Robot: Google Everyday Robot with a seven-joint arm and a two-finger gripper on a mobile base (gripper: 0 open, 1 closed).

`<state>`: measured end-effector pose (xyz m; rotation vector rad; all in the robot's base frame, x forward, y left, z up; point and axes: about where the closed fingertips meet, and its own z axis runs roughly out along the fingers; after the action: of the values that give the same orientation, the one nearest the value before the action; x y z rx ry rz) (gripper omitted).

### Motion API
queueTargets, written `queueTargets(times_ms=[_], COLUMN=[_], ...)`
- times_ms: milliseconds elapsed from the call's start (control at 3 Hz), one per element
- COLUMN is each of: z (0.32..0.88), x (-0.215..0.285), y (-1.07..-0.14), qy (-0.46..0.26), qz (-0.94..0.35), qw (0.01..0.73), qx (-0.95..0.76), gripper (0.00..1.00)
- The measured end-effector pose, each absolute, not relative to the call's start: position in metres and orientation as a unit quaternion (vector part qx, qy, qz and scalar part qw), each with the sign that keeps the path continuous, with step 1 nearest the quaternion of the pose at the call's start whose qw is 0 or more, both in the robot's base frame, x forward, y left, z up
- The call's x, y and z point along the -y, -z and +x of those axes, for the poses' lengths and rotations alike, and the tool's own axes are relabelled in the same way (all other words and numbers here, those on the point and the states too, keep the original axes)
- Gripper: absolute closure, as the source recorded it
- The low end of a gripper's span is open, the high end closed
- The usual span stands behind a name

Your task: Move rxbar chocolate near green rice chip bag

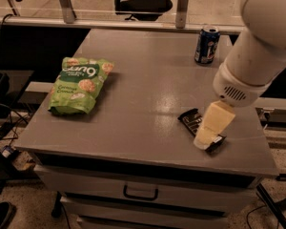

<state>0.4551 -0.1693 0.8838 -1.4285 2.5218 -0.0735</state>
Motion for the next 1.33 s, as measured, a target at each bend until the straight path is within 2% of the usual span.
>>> queueTargets(times_ms=[667,1000,1333], z=[0.453,0.452,0.453], x=[0.149,0.145,0.143], y=[-0.825,-0.818,-0.82], qy=[0.01,0.004,-0.002], qz=[-0.453,-0.446,-0.443], qw=[0.066,0.052,0.047], qx=[-0.889,-0.893,-0.895], gripper=[0.02,0.25,0.57])
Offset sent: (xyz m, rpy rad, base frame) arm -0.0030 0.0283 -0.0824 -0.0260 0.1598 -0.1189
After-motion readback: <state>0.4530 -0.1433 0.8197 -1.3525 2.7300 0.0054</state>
